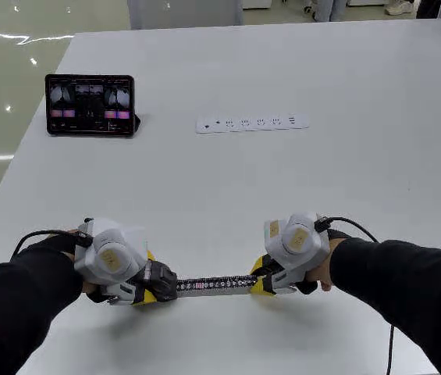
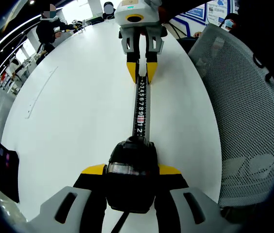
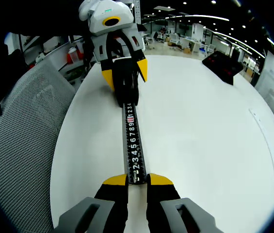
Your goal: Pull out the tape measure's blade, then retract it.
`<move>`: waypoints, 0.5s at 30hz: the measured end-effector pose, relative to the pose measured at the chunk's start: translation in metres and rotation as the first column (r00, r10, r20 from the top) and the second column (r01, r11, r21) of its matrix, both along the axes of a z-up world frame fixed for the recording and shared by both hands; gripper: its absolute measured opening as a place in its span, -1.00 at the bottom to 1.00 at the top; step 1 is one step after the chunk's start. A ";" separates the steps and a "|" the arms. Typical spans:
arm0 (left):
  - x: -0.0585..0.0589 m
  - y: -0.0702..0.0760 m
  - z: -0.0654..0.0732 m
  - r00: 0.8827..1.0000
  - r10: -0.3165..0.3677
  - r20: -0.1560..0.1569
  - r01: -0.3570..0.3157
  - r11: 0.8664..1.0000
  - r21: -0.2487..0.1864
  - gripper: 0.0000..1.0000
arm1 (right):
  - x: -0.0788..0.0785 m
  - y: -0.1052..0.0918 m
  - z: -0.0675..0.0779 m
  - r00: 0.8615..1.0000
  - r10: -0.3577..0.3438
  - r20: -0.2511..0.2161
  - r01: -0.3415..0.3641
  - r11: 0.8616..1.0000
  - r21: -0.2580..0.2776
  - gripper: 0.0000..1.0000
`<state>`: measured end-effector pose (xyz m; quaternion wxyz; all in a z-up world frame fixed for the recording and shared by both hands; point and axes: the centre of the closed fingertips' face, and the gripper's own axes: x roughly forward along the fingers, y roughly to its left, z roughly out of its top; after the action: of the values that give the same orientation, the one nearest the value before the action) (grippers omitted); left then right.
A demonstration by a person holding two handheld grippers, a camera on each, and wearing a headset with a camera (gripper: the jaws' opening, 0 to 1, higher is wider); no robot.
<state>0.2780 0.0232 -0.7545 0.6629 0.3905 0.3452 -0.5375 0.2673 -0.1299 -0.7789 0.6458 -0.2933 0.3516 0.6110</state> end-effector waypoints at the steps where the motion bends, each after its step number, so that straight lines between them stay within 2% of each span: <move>1: 0.000 0.000 0.000 1.000 0.000 0.000 0.000 1.000 0.000 -0.34 | 0.000 -0.001 0.000 1.000 -0.001 -0.001 0.001 1.000 0.000 -0.80; 15: 0.000 -0.001 0.000 1.000 0.003 -0.001 -0.003 1.000 -0.003 -0.34 | 0.000 -0.007 0.000 1.000 -0.004 -0.001 0.004 1.000 -0.004 -0.80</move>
<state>0.2776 0.0226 -0.7541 0.6642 0.3886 0.3452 -0.5372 0.2676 -0.1371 -0.7787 0.6463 -0.2937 0.3536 0.6092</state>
